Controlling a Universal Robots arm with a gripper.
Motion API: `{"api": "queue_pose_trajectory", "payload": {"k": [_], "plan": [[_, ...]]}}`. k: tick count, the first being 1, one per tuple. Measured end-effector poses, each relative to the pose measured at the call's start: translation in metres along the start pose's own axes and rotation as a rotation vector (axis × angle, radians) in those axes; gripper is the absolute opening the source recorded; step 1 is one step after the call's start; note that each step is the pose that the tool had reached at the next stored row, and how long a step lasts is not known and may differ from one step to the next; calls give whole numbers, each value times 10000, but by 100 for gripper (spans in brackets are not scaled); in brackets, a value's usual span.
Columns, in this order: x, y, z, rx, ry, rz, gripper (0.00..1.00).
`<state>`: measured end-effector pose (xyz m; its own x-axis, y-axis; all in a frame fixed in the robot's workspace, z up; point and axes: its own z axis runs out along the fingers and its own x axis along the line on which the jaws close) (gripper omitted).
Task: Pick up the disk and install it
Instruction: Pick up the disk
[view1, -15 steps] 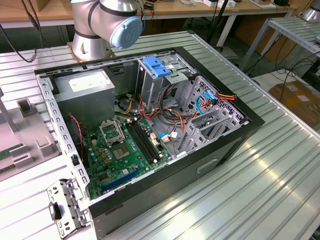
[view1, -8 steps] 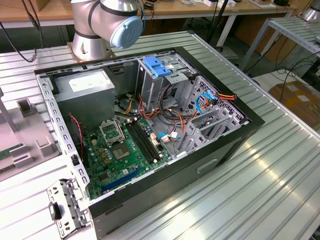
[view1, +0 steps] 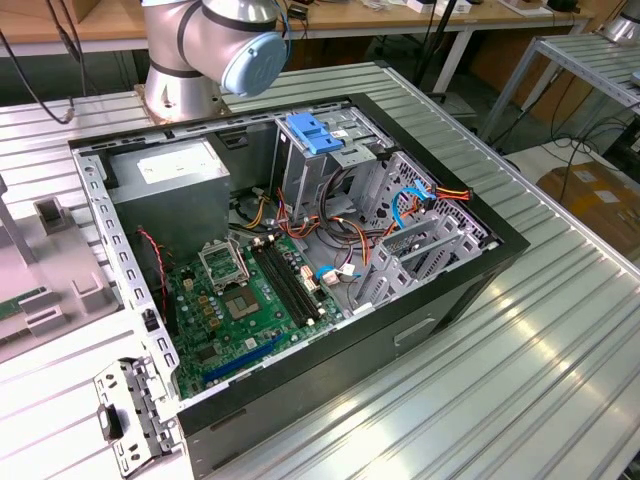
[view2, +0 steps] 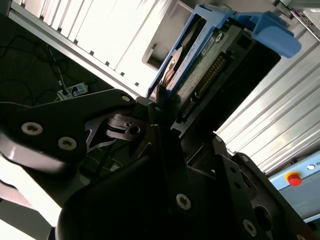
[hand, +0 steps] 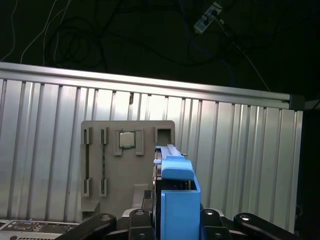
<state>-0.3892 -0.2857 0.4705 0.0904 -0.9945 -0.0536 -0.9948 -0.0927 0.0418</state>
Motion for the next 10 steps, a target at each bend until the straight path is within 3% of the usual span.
{"api": "queue_pose_trajectory", "payload": {"k": [10], "plan": [[24, -160, -6, 0, 2, 1, 36]]}}
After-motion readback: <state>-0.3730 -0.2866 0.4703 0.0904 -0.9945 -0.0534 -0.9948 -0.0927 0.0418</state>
